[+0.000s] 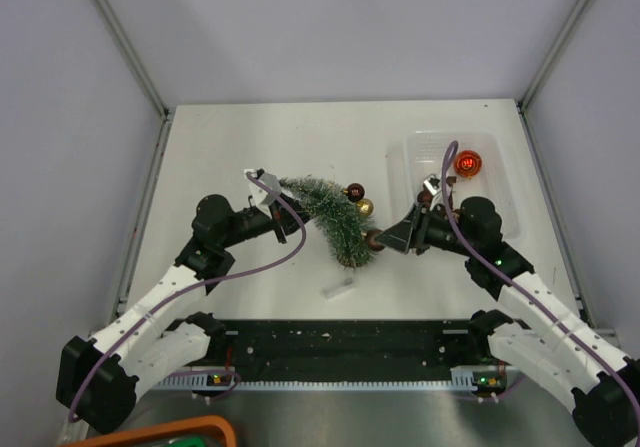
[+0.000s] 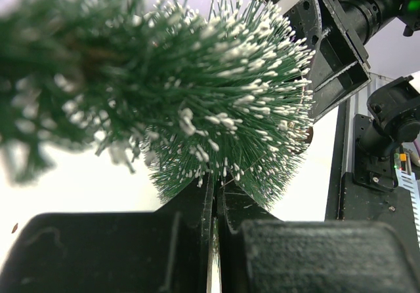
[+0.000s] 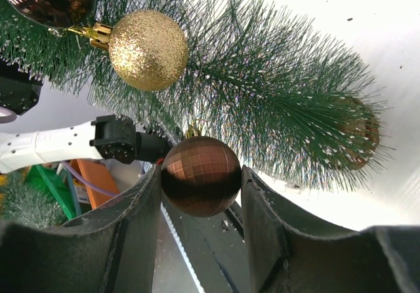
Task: Decorate the small christmas tree
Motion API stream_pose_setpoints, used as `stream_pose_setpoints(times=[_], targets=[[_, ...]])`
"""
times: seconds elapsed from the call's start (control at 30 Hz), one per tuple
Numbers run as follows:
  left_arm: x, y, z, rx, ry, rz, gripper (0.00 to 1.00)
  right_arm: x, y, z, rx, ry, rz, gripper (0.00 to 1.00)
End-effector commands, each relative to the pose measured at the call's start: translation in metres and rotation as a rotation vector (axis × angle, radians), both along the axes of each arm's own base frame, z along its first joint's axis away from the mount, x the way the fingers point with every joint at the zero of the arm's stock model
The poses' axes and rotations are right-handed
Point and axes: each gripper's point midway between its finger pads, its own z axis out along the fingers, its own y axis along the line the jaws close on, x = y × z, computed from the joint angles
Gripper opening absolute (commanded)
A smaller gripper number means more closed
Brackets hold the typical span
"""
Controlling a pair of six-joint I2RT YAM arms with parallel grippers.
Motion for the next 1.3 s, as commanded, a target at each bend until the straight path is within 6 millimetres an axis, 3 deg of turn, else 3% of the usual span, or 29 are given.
stream_pose_setpoints(times=[0.0,0.13,0.23,0.37,0.73,0.97,1.27], targets=[[-0.004,-0.003,0.006,-0.005,0.001,-0.025,0.0,0.004,0.005,0.008,0.014,-0.059,0.003,0.24],[-0.004,-0.003,0.007,-0.006,0.0,-0.025,0.0,0.009,-0.002,-0.009,-0.058,-0.034,-0.035,0.22],[-0.004,-0.002,0.008,-0.007,-0.003,-0.025,0.0,0.018,-0.017,-0.028,-0.147,-0.025,-0.128,0.21],[-0.005,-0.002,0.009,-0.004,-0.002,-0.025,0.0,0.011,-0.021,-0.038,-0.167,-0.006,-0.127,0.21],[-0.003,-0.004,0.005,0.003,0.015,-0.028,0.0,-0.003,0.004,-0.01,-0.101,-0.049,-0.079,0.21],[-0.002,-0.004,0.007,0.0,0.008,-0.025,0.0,0.005,0.019,0.005,-0.083,-0.093,-0.045,0.2],[-0.003,-0.004,0.012,-0.009,0.003,-0.029,0.0,0.027,0.018,0.0,-0.077,-0.125,-0.131,0.17]])
